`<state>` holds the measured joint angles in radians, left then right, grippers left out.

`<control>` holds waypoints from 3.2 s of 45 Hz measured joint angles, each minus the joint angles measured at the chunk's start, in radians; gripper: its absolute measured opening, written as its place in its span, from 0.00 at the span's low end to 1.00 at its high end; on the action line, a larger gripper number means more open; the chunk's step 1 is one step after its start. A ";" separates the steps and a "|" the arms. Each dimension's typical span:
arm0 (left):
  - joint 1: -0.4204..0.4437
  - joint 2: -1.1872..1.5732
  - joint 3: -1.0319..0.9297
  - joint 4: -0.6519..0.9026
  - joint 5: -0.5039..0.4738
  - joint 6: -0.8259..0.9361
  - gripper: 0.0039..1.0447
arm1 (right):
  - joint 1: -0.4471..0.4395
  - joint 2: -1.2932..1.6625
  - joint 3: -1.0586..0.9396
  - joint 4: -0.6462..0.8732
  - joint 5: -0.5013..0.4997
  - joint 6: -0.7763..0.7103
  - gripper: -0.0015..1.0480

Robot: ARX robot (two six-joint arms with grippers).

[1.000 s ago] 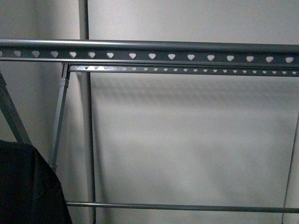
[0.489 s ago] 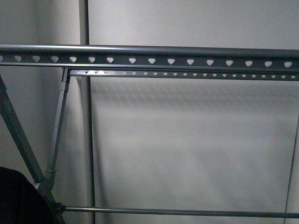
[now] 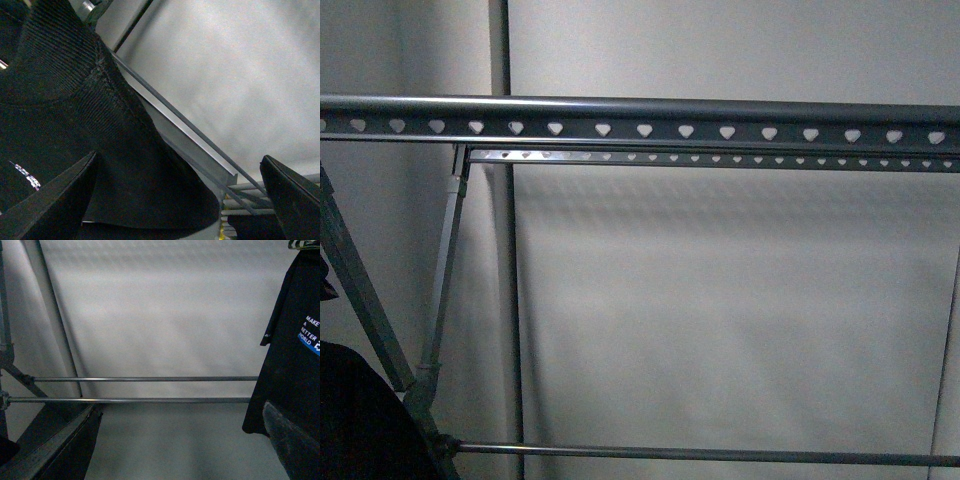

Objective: Hang clothes on hanger

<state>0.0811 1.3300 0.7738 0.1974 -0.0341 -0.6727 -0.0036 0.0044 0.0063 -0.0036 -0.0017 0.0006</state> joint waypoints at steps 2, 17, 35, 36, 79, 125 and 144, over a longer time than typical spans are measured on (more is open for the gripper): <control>0.000 0.028 0.021 -0.010 -0.007 -0.005 0.94 | 0.000 0.000 0.000 0.000 0.000 0.000 0.93; -0.011 0.254 0.199 -0.077 -0.123 -0.032 0.68 | 0.000 0.000 0.000 0.000 0.000 0.000 0.93; -0.033 0.169 0.147 -0.185 0.021 0.048 0.17 | 0.000 0.000 0.000 0.000 0.000 0.000 0.93; -0.033 0.145 0.127 -0.196 0.052 0.077 0.16 | 0.000 0.000 0.000 0.000 0.000 0.000 0.93; -0.069 0.168 0.486 -0.677 0.788 2.193 0.04 | 0.000 0.000 0.000 0.000 0.000 0.000 0.93; -0.160 0.236 0.550 -0.453 0.740 2.195 0.04 | -0.513 0.883 0.754 -0.986 -1.328 -0.763 0.93; -0.166 0.243 0.550 -0.453 0.744 2.193 0.04 | -0.169 1.484 1.251 -0.613 -0.971 -1.088 0.93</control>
<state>-0.0853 1.5730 1.3235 -0.2554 0.7097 1.5208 -0.1722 1.4883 1.2572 -0.6170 -0.9726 -1.0874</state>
